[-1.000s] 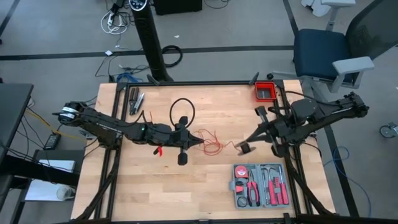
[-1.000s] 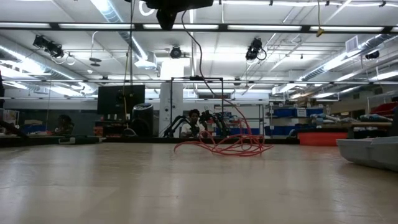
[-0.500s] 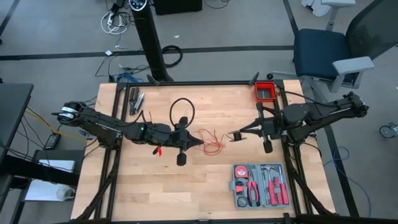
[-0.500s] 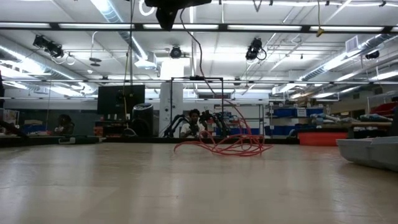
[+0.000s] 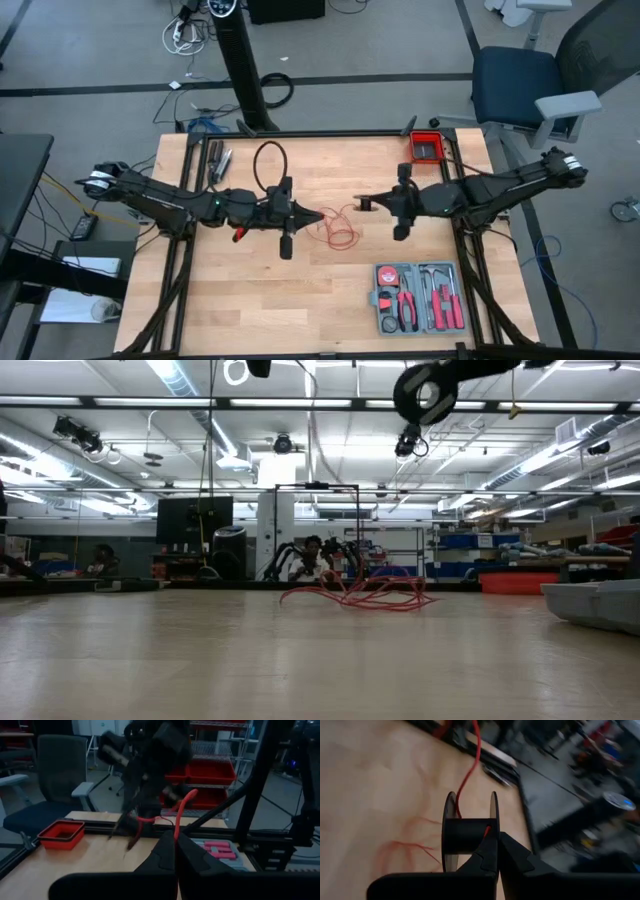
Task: Coil cords
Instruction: Coil the wire
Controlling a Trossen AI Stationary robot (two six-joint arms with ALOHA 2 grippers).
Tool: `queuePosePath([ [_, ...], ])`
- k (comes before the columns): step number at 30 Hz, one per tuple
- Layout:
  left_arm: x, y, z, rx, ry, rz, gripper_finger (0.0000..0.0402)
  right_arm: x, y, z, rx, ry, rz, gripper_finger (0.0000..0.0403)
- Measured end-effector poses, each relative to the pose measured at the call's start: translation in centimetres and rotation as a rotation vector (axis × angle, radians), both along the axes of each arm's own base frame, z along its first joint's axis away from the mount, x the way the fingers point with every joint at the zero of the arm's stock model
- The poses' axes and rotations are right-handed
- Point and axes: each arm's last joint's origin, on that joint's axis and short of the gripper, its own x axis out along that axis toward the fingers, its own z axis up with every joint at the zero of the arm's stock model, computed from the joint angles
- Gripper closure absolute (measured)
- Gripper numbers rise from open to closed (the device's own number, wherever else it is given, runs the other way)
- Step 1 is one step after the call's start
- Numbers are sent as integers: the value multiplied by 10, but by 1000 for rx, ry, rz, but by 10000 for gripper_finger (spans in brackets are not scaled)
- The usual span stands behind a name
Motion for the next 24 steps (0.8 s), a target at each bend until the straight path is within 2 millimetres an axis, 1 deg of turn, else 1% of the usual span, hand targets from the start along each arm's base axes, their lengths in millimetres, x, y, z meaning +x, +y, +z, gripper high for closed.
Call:
queuePosePath([
  [2,0,1,0,1,1,8,399,6,0,-4,-39,5,-70,402],
  [5,0,1,0,4,2,21,399,17,0,-6,-64,-33,-149,402],
  [9,1,2,-1,30,8,57,399,33,-3,-7,-47,-107,-194,401],
  [13,2,2,-3,32,15,75,399,49,-5,-11,-40,-158,-246,401],
  [16,6,1,-9,34,33,76,399,62,-6,-15,-37,-207,-289,401],
  [19,13,-1,-19,35,64,76,399,72,-7,-18,-21,-260,-307,401],
  [24,24,-3,-36,29,119,77,399,81,-6,-16,-35,-317,-302,401],
])
